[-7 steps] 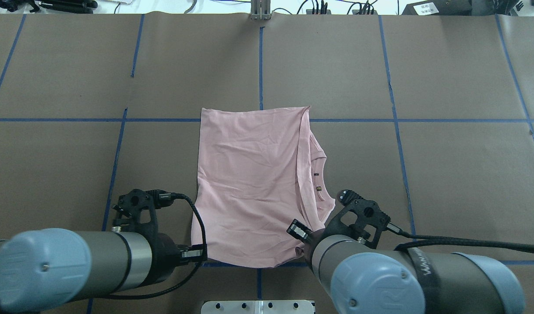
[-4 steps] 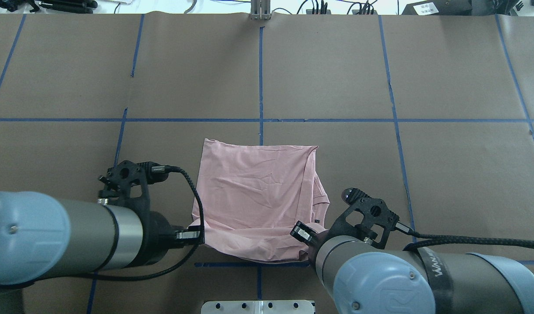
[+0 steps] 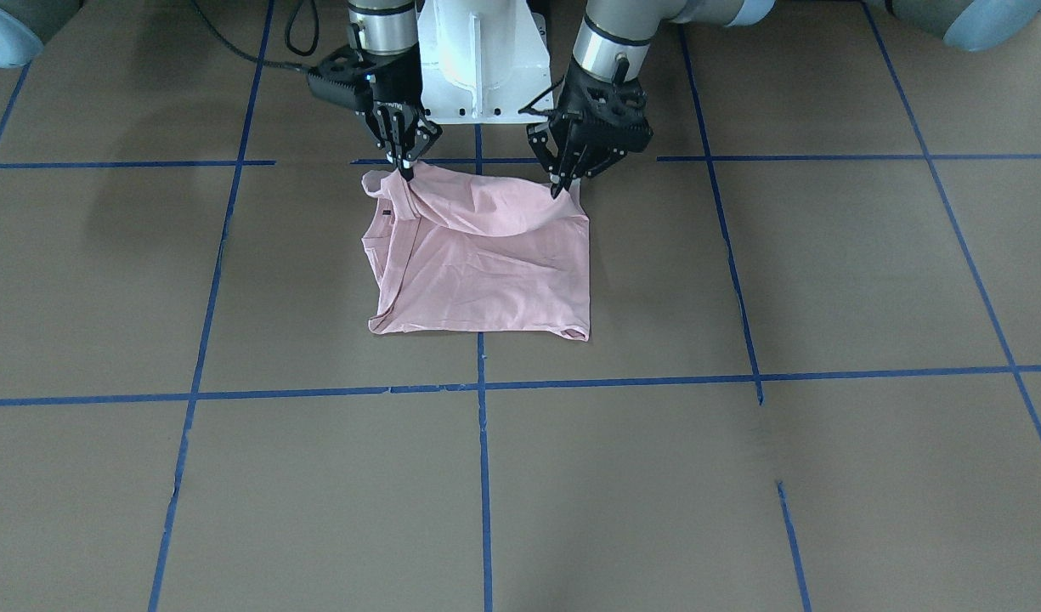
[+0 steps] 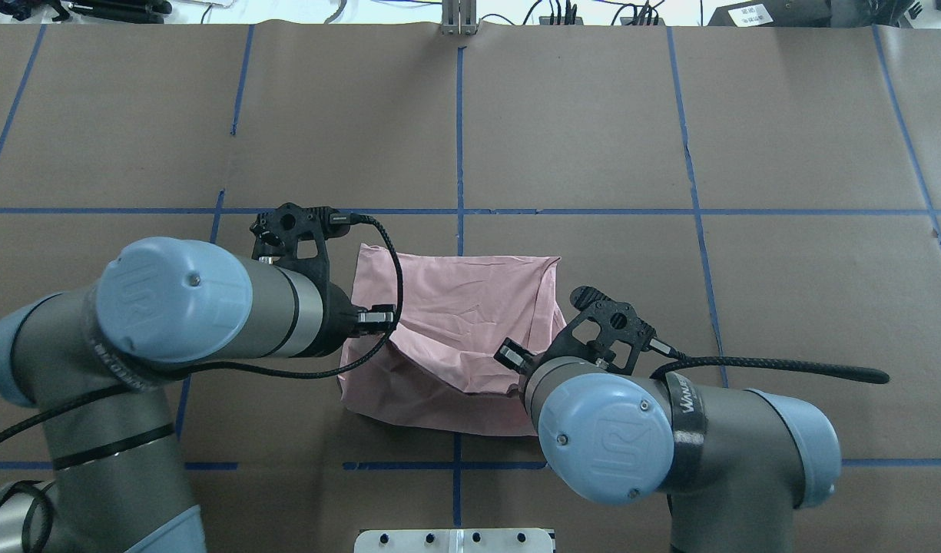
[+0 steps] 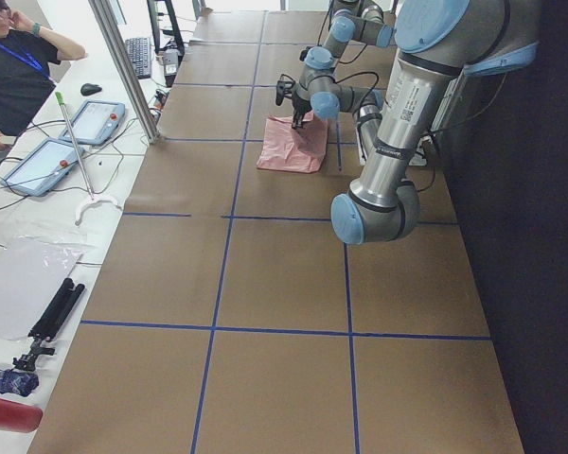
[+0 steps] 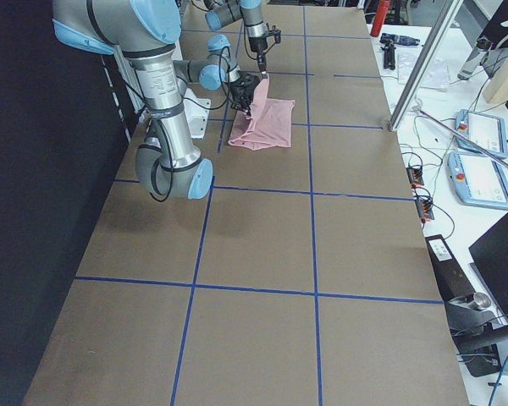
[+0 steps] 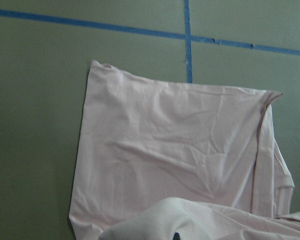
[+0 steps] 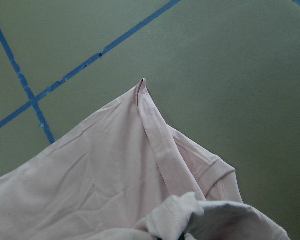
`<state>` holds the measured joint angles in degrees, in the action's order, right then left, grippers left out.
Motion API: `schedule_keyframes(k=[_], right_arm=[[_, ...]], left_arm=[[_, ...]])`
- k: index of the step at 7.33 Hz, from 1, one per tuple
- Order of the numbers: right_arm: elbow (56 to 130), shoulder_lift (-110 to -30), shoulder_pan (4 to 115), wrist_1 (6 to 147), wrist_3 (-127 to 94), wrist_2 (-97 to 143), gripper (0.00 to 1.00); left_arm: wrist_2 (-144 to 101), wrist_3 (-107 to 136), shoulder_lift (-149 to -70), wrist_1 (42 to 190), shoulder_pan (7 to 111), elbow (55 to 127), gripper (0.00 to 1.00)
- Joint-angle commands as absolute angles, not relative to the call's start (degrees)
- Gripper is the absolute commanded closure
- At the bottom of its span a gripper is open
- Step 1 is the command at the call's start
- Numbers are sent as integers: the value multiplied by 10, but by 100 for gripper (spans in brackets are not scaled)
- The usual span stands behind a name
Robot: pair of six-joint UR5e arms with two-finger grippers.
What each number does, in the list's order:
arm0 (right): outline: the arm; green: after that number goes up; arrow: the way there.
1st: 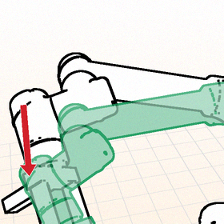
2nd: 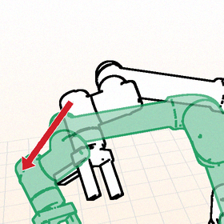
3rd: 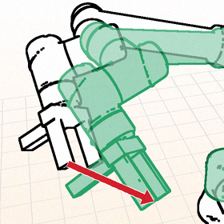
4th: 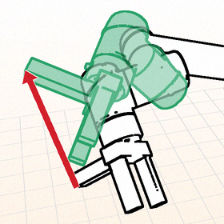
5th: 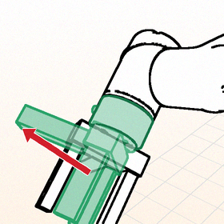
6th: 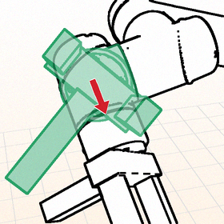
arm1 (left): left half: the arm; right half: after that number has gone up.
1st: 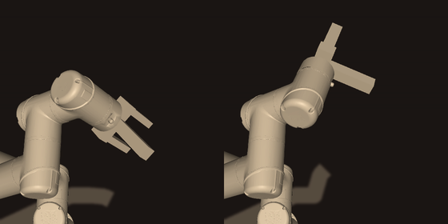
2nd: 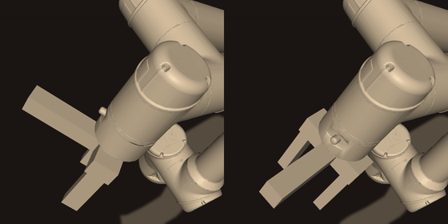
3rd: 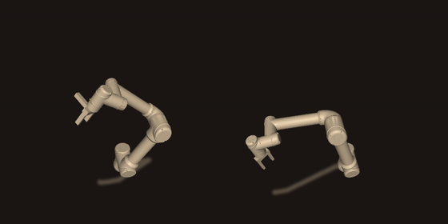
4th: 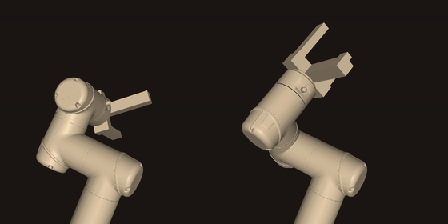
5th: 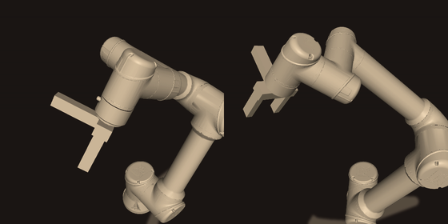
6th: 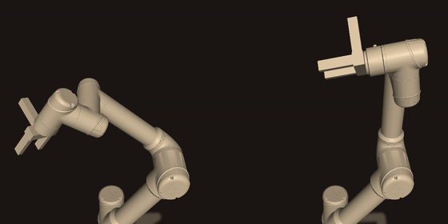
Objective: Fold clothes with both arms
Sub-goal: 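Lift the near edge with both grippers and fold it away from the robot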
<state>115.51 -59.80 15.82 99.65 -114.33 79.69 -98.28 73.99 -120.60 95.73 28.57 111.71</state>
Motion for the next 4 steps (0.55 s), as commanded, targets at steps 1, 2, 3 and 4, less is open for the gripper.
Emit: schedule_keyframes(k=[1, 2, 3, 4], right_arm=[[1057, -555, 198, 967, -1120, 799, 100], [1029, -534, 208, 967, -1118, 800, 100], [1002, -524, 225, 966, -1104, 815, 100], [972, -517, 247, 942, -1073, 835, 96]], left_arm=[[-983, 720, -1251, 996, 319, 1014, 100], [-983, 719, -1254, 1031, 322, 978, 100], [-983, 713, -1260, 1062, 326, 939, 100], [-982, 691, -1270, 1074, 337, 906, 100]])
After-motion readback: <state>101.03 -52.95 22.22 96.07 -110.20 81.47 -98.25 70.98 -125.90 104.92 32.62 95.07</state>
